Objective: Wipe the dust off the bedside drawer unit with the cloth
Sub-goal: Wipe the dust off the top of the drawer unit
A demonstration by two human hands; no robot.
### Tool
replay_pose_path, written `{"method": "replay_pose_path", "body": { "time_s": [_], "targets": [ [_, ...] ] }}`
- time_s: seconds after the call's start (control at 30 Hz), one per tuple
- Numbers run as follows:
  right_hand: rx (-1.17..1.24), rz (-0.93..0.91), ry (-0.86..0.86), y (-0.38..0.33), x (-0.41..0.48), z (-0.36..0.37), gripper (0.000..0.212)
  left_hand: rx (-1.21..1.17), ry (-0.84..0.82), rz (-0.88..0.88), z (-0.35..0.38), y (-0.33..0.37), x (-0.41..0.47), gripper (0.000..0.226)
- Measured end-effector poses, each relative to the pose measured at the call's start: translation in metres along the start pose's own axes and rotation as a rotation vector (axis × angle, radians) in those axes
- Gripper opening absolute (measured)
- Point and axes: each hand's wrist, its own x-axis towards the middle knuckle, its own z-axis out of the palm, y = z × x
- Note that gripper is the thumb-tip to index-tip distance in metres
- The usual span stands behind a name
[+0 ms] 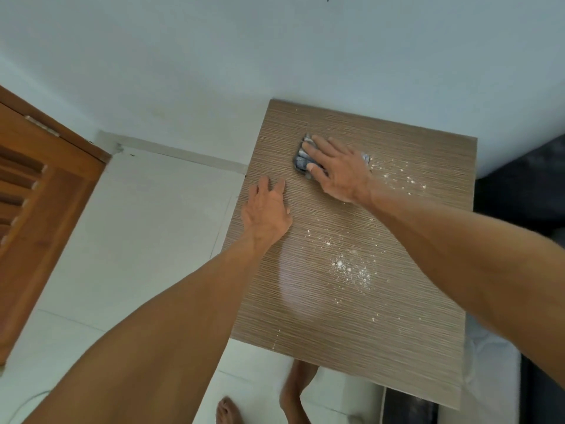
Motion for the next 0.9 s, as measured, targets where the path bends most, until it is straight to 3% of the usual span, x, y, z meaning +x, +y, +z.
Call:
{"method": "replay_pose_path", "body": {
  "time_s": [0.6, 0.9],
  "targets": [
    [0.188, 0.003, 0.123, -0.125, -0.151, 0.068, 0.049, -0.006, -0.035, 0.168, 0.011, -0.058, -0.097, 0.051],
    [0.237, 0.019, 0.226, -0.189, -0.206, 0.101, 0.055, 0.040, -0.065, 0.185, 0.023, -0.095, -0.142, 0.061]
  ]
}}
